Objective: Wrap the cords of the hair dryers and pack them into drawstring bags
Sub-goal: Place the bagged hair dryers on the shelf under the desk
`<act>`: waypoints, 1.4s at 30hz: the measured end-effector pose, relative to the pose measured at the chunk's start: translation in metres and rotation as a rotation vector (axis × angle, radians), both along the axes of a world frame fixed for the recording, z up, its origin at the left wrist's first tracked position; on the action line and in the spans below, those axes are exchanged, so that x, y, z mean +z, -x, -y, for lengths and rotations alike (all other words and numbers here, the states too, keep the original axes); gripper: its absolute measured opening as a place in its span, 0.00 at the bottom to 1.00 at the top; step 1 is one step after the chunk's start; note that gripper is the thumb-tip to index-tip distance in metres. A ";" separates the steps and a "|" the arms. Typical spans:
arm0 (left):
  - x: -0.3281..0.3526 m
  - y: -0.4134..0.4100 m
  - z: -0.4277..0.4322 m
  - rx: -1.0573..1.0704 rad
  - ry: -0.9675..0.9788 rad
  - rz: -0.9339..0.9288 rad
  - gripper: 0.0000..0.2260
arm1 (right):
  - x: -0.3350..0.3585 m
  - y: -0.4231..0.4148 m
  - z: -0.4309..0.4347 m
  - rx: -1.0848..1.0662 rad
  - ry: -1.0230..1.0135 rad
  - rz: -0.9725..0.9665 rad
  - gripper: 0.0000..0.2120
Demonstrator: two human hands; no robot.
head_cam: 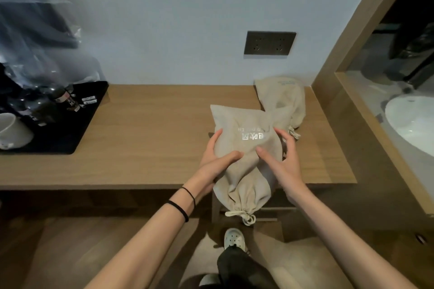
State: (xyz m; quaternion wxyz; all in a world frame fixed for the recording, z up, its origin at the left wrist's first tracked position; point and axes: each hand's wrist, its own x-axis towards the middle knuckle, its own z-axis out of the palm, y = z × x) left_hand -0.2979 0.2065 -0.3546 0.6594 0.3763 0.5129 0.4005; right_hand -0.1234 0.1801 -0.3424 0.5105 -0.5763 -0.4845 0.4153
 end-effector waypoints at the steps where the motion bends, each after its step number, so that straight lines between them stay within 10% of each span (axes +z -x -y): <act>1: 0.001 -0.002 0.011 -0.017 -0.003 -0.001 0.38 | 0.001 -0.003 0.012 -0.009 0.000 -0.002 0.27; 24: -0.087 -0.078 0.196 -0.035 0.191 -0.073 0.36 | -0.083 -0.085 0.196 0.024 0.176 -0.012 0.28; 42: -0.322 -0.084 0.097 -0.018 0.277 -0.087 0.36 | -0.330 -0.087 0.096 0.034 0.240 0.015 0.26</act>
